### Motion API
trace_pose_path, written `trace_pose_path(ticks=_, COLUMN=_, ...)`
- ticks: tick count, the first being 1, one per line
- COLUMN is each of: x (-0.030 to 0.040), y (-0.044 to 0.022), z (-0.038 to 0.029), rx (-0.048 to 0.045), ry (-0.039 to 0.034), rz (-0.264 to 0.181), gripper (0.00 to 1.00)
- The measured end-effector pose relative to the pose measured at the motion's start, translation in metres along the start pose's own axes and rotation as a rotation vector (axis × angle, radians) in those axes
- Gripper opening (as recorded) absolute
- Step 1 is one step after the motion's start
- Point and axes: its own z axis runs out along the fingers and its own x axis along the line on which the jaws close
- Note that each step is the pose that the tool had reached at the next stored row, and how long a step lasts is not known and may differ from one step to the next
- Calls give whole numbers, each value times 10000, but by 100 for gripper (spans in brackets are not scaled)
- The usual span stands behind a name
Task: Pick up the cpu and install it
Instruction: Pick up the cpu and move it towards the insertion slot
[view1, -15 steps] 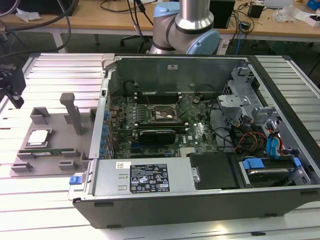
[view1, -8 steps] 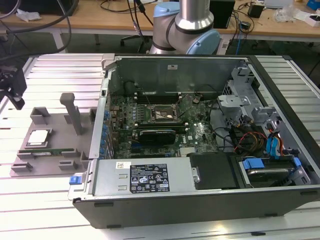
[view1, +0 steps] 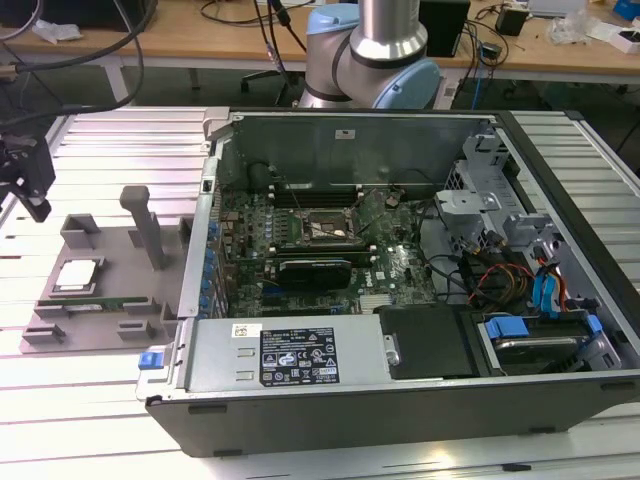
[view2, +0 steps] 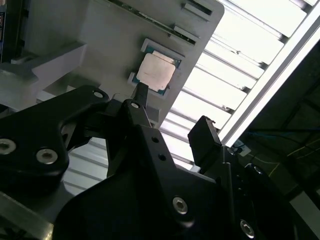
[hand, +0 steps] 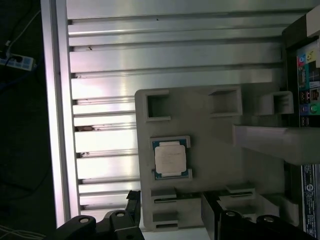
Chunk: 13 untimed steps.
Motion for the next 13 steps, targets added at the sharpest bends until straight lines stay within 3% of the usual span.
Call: trace_pose_path(ticks=13, x=3, y=2, z=117, rx=9, ry=0, rz=0, gripper=60)
